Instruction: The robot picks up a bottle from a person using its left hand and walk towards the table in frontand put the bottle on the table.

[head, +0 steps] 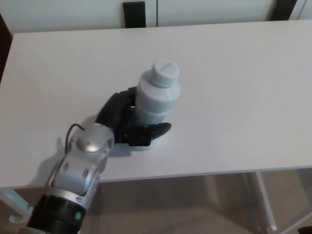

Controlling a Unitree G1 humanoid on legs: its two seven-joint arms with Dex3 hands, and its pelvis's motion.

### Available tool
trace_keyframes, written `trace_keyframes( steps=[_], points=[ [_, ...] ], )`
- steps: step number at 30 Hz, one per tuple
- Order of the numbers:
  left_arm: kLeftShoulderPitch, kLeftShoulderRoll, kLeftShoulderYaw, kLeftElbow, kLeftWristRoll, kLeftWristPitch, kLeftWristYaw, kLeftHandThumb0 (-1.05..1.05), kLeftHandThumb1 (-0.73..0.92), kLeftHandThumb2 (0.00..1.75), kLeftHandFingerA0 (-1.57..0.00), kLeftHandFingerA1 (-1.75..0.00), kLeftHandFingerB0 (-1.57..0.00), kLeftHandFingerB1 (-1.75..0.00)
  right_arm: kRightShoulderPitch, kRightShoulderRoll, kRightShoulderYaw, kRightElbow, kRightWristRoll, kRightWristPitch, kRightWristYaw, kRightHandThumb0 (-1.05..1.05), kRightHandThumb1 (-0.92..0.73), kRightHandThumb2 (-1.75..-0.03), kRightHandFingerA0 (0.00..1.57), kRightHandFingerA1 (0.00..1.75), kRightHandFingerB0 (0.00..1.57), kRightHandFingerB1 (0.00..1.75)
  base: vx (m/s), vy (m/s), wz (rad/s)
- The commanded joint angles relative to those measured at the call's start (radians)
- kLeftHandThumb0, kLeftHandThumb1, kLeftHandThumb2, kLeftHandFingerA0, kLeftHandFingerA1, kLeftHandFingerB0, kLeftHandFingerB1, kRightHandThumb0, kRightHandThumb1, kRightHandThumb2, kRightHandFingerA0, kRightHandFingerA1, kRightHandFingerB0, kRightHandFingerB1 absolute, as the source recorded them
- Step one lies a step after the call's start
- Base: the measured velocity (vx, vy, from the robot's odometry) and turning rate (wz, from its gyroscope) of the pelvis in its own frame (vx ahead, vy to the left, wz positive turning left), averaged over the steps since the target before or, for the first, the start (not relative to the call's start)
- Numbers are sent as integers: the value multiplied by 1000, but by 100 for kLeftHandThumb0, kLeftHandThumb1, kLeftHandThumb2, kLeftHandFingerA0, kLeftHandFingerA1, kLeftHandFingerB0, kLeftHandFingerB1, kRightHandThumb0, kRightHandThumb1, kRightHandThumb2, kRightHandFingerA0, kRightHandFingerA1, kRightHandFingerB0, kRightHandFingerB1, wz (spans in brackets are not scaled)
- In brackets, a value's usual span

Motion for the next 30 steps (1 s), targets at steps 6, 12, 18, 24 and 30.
trace_keyframes(
  steps=[6,12,18,24,30],
  points=[
    [14,-50,-19,-12,28,-55,1,-10,84,65,-98,-136,-81,-74,-6,-9,8,-9,2,11,3,-55,-62,-59,64,61,49,43,-45,-98,1],
    [50,-16,-54,-48,45,-135,-59,-78,49,79,0,-1,0,0,-6,-9,16,-12,-1,10,1,-58,-48,-86,52,62,43,55,-44,-87,1],
    [61,41,-86,-36,81,-205,-76,-88,48,86,0,0,0,0,-16,-11,26,-11,-4,18,6,-56,-62,-59,65,61,49,43,0,0,0],
    [55,70,-93,-40,94,-211,-85,-88,46,88,0,0,0,0,-24,-11,31,-8,-1,19,8,-56,-61,-59,65,62,49,44,0,0,0],
    [49,123,-91,-62,103,-200,-139,-98,54,63,0,0,0,0,-32,-8,45,-9,-6,30,7,-59,-48,-86,56,65,44,55,0,0,0]
  ],
)
